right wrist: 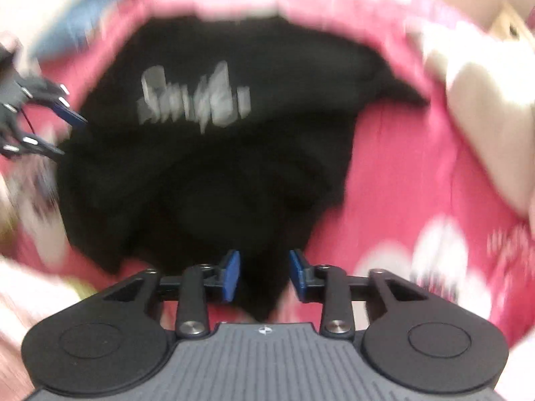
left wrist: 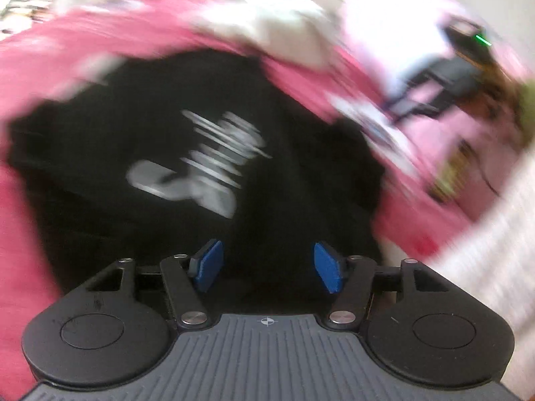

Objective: Fold clothes
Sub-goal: 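Flip the black shirt over with both grippers to show its printed side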

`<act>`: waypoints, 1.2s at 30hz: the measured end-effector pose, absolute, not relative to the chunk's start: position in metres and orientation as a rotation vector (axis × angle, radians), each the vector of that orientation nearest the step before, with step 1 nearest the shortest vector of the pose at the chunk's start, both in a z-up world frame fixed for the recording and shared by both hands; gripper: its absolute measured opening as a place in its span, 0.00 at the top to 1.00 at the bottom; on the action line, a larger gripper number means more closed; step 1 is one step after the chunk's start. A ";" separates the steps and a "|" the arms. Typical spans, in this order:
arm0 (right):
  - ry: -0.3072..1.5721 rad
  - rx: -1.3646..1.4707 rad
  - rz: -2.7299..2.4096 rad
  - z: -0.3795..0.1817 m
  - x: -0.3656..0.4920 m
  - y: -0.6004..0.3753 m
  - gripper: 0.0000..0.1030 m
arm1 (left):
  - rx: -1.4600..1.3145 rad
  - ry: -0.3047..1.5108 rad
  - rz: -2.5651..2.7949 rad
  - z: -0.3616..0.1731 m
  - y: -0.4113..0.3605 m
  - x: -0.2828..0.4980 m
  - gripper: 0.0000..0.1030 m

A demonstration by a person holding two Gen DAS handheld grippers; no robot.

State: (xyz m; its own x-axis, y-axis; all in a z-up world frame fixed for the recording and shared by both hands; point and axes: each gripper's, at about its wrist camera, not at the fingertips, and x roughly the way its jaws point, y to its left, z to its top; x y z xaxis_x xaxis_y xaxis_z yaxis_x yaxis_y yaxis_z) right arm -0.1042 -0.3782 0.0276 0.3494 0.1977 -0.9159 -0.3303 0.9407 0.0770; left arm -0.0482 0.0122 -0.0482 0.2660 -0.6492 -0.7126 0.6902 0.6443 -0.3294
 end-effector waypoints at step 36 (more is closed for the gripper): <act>0.854 -0.079 0.357 -0.078 0.225 -0.292 0.95 | -0.137 0.714 -0.413 -0.098 0.061 0.102 0.94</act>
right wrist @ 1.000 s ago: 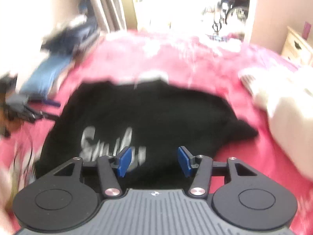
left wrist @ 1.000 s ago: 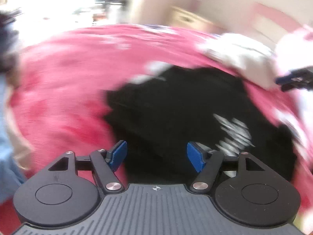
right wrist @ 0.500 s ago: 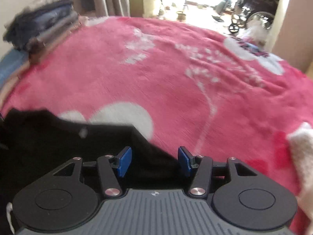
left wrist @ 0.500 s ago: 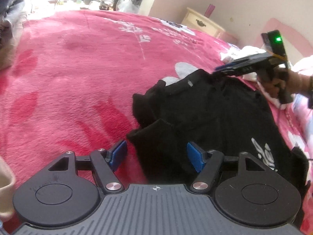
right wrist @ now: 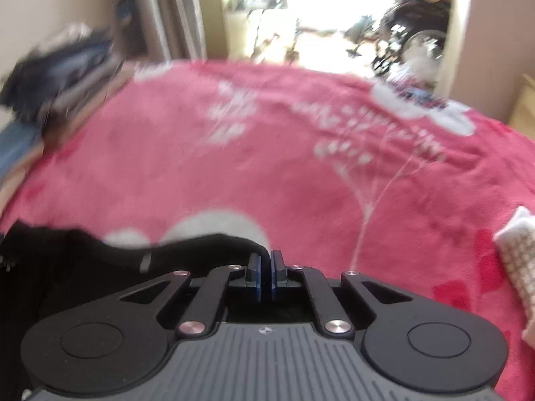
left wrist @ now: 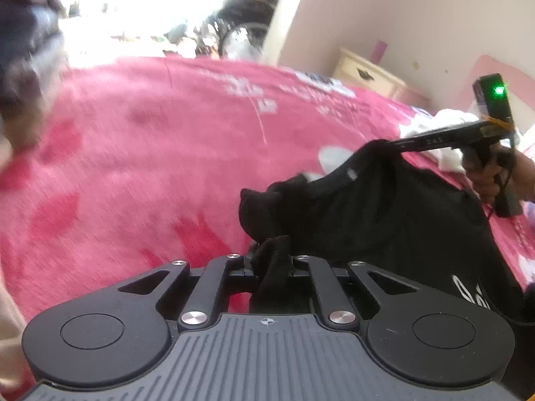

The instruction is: Fold clothes

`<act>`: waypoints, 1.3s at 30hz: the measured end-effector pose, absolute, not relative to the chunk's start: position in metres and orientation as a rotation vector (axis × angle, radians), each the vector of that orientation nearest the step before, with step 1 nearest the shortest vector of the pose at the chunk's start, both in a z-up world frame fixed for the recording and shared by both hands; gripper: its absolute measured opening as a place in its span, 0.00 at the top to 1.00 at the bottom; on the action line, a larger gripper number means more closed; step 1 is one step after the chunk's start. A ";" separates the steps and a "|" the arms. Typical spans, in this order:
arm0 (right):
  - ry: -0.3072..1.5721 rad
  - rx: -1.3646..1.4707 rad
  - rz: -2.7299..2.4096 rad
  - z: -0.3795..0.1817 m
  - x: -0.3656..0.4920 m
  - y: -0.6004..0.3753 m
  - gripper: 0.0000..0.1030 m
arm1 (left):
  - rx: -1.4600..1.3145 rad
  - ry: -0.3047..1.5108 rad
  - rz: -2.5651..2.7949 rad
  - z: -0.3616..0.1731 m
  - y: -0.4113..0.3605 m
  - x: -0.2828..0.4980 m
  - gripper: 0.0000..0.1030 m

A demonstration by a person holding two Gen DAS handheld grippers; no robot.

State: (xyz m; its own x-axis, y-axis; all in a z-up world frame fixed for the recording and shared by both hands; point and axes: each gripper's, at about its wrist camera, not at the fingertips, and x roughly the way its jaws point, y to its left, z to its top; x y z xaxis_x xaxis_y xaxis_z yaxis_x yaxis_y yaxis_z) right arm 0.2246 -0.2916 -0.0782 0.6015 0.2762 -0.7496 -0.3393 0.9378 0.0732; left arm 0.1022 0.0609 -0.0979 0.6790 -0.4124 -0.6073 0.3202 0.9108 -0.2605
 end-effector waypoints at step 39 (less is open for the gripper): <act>0.921 -0.137 0.798 -0.007 0.019 -0.180 0.56 | -0.356 1.001 -0.271 -0.052 0.131 0.098 0.40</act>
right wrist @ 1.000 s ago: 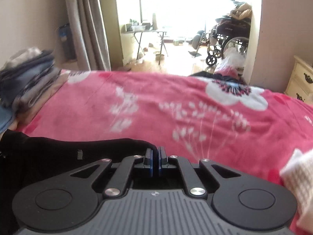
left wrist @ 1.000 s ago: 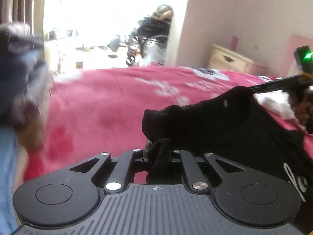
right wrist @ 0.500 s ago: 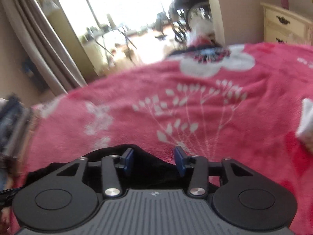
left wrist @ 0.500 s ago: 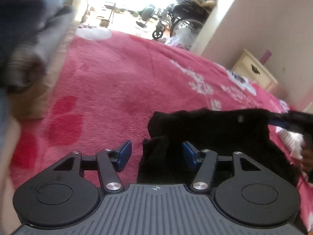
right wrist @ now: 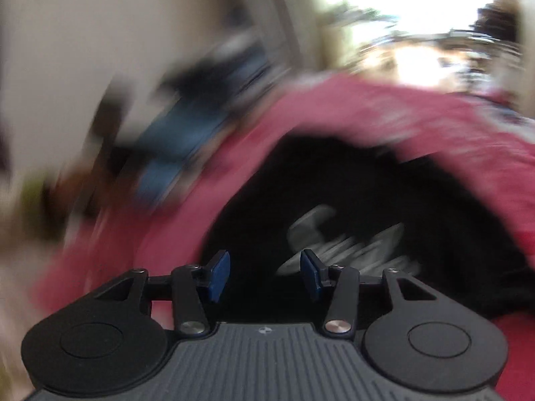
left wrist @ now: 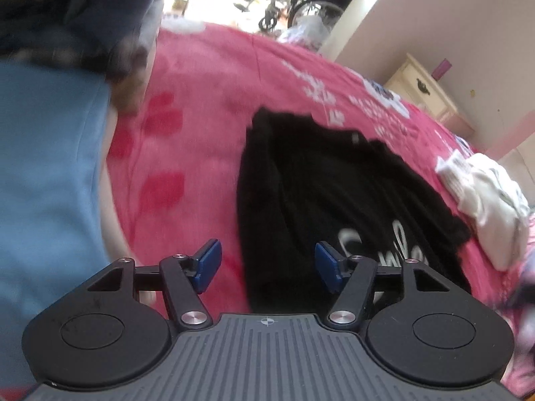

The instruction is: Fold clothes

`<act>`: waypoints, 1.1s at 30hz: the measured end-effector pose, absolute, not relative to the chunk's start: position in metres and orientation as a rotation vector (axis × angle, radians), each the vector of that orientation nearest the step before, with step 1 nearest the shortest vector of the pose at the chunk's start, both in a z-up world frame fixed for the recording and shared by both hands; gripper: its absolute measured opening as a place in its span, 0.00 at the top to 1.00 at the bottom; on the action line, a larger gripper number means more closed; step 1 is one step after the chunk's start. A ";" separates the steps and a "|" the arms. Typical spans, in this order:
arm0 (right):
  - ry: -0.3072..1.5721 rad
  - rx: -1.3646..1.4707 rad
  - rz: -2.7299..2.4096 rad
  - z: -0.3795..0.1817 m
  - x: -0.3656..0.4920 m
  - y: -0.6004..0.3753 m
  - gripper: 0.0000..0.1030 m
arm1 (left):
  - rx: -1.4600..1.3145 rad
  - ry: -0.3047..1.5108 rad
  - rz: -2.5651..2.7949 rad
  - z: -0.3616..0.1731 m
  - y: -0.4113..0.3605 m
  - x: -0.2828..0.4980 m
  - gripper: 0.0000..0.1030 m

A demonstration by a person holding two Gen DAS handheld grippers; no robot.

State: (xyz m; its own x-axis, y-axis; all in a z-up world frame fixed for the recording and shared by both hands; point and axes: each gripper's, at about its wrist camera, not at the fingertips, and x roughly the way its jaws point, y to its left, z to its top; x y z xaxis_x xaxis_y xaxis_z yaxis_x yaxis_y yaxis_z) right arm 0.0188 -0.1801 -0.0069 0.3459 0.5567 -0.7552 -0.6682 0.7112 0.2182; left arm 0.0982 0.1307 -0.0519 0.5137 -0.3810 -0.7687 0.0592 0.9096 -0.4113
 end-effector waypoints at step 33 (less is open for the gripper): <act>1.240 0.007 0.898 -0.062 0.080 -0.063 0.61 | -0.352 0.943 -0.384 -0.113 0.138 0.067 0.41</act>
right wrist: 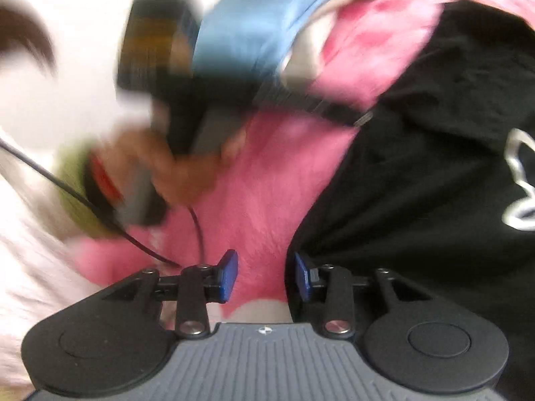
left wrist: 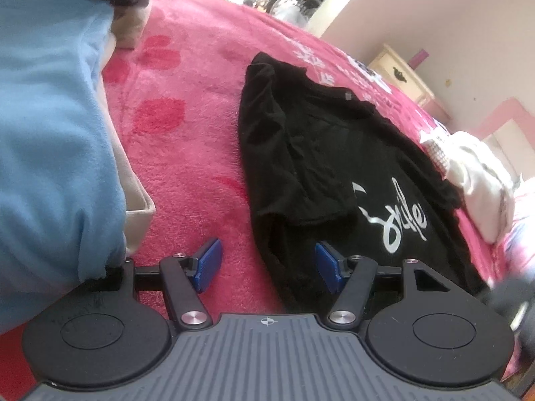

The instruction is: Fold clothes

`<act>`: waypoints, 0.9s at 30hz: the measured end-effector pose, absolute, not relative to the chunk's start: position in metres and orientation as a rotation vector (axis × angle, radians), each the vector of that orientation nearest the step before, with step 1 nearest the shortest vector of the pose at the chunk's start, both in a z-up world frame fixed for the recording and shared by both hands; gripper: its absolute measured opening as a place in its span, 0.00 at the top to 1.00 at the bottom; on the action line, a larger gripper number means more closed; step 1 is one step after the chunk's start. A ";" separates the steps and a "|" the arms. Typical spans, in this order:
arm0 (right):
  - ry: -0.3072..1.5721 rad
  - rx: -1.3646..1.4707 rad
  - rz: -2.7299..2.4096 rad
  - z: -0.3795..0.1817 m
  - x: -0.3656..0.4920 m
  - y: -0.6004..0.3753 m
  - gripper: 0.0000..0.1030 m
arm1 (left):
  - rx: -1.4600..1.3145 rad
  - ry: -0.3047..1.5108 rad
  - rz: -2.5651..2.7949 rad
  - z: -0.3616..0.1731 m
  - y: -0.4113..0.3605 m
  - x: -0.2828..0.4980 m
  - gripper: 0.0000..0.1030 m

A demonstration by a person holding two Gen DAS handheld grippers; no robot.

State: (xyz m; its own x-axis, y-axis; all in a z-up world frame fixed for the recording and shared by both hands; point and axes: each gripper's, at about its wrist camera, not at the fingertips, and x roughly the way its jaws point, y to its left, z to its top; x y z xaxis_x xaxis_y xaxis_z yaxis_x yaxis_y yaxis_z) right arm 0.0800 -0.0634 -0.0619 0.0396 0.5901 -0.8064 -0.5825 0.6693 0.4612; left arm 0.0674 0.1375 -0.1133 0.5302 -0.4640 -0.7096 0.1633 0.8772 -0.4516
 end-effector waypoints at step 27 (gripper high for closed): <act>1.110 0.250 0.380 -0.115 0.244 -0.059 0.81 | -0.200 0.764 -0.338 -0.115 0.116 0.061 0.47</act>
